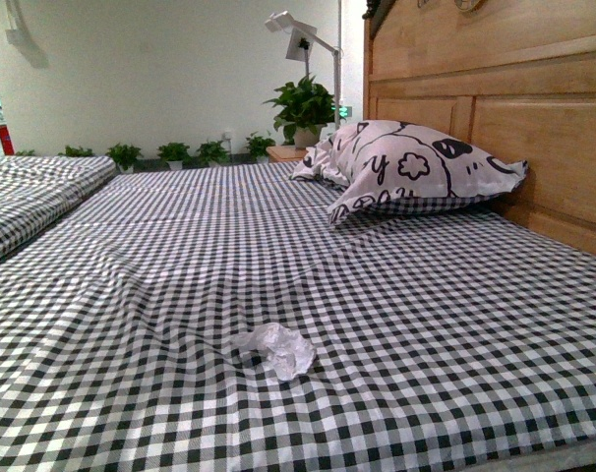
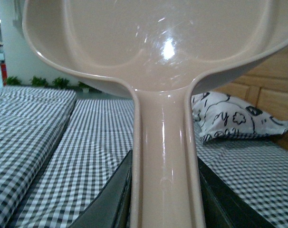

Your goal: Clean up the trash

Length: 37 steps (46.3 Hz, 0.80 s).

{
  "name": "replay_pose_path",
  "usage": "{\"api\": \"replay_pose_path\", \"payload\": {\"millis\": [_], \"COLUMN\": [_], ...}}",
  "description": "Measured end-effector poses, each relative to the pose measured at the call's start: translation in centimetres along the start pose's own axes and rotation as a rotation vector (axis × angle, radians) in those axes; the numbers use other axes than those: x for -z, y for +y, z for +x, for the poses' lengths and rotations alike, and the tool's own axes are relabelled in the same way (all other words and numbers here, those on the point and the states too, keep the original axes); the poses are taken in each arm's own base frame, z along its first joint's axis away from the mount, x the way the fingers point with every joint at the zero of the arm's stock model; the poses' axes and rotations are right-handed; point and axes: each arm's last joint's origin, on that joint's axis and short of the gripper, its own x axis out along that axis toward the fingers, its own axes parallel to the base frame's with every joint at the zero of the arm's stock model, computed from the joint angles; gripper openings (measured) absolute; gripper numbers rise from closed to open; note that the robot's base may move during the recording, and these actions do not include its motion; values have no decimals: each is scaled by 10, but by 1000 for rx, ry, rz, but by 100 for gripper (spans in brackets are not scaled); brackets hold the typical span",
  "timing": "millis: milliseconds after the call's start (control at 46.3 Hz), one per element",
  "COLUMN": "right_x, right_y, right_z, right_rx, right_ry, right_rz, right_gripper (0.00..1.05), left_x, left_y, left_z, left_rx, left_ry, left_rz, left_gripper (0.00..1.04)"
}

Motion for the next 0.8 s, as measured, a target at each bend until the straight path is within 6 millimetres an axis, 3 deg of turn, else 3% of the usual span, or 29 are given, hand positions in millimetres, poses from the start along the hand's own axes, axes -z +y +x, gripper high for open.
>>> {"api": "replay_pose_path", "payload": {"millis": [130,238,389,627,800], "right_x": [0,0,0,0,0], "right_y": [-1,-1,-1,-1,-1], "right_z": [0,0,0,0,0], "right_rx": [14,14,15,14,13], "right_ry": [-1,-1,-1,-2,-2], "right_rz": [1,1,1,0,0], "right_gripper": [21,21,21,21,21], "left_x": [-6,16,18,35,43], "left_y": [7,18,27,19,16], "left_z": [17,35,56,53,59], "left_rx": [-103,-11,125,405,472], "left_ry": [405,695,790,900,871], "left_rz": [34,105,242,415,484], "left_gripper": [28,28,28,28,28]}}
